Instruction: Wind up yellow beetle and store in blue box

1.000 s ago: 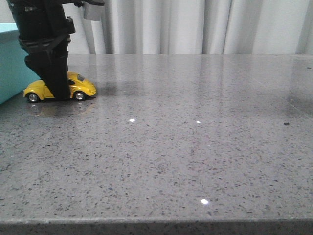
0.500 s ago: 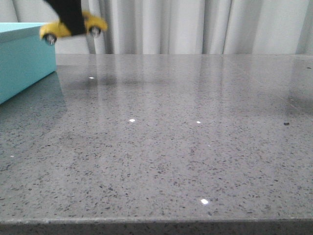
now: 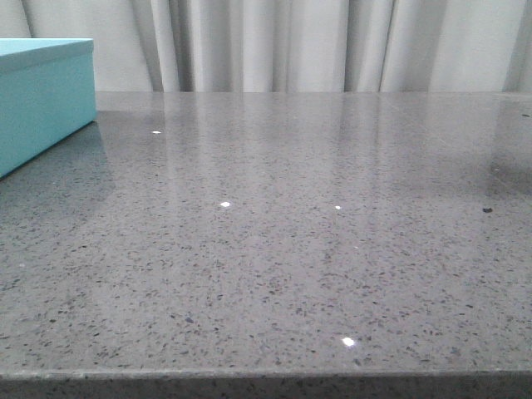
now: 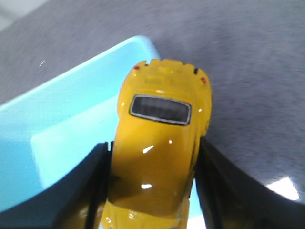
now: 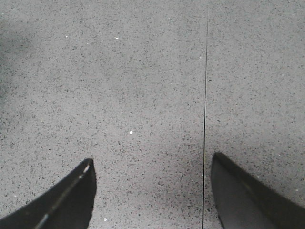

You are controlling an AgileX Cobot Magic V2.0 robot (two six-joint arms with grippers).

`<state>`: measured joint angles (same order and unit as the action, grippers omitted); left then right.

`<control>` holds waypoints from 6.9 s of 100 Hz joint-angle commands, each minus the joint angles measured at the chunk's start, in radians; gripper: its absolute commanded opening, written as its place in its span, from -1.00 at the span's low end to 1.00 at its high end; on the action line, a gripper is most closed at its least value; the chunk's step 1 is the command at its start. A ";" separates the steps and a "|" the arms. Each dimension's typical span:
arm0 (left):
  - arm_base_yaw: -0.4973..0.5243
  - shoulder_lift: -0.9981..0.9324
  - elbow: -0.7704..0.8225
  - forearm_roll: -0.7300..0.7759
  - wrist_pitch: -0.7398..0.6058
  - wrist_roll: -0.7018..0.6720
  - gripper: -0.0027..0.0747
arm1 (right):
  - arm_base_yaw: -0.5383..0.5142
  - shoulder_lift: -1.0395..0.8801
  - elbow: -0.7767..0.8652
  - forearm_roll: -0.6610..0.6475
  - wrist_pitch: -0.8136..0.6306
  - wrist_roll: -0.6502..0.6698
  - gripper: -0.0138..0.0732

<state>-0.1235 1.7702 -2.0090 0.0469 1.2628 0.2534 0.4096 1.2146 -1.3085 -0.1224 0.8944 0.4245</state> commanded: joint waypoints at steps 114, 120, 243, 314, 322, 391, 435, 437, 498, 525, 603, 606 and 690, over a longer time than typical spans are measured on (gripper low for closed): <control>0.197 0.046 0.314 -0.075 -0.100 -0.136 0.31 | -0.001 -0.032 -0.025 -0.003 -0.068 -0.009 0.49; 0.197 0.046 0.314 -0.075 -0.100 -0.136 0.40 | -0.001 -0.032 -0.025 -0.003 -0.068 -0.009 0.49; 0.195 -0.621 0.593 -0.324 -0.235 -0.022 -0.98 | -0.001 -0.574 0.372 -0.118 -0.232 -0.043 -0.83; 0.195 -1.348 1.397 -0.356 -0.626 -0.022 -0.98 | -0.001 -0.972 0.753 -0.176 -0.375 -0.043 -0.84; 0.195 -1.410 1.438 -0.359 -0.626 -0.022 -0.98 | -0.001 -0.999 0.782 -0.176 -0.382 -0.042 -0.84; 0.195 -1.491 1.468 -0.361 -0.628 -0.022 -0.98 | -0.001 -1.015 0.801 -0.176 -0.412 -0.042 -0.84; 0.182 -1.546 1.594 -0.361 -0.869 -0.028 -0.98 | -0.001 -1.015 0.801 -0.176 -0.412 -0.042 -0.84; 0.175 -1.558 1.615 -0.350 -0.906 -0.030 -0.98 | -0.001 -1.015 0.801 -0.176 -0.412 -0.042 -0.84; 0.086 -1.809 2.030 -0.130 -1.195 -0.178 -0.98 | -0.001 -1.011 0.802 -0.176 -0.411 -0.042 -0.84; 0.085 -1.809 2.030 -0.132 -1.206 -0.169 -0.98 | -0.001 -1.010 0.802 -0.176 -0.411 -0.042 -0.84; 0.085 -1.809 2.030 -0.132 -1.206 -0.169 -0.98 | -0.001 -1.010 0.804 -0.177 -0.412 -0.042 -0.84; 0.085 -1.809 2.030 -0.132 -1.206 -0.169 -0.98 | -0.001 -1.010 0.806 -0.182 -0.413 -0.042 -0.84; 0.085 -1.809 2.030 -0.132 -1.206 -0.169 -0.98 | -0.392 -1.224 1.315 0.021 -1.040 -0.225 -0.84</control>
<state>-0.0322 -0.0047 0.0000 -0.0838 0.1376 0.0875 0.0302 0.0148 0.0030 -0.1087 -0.0534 0.2088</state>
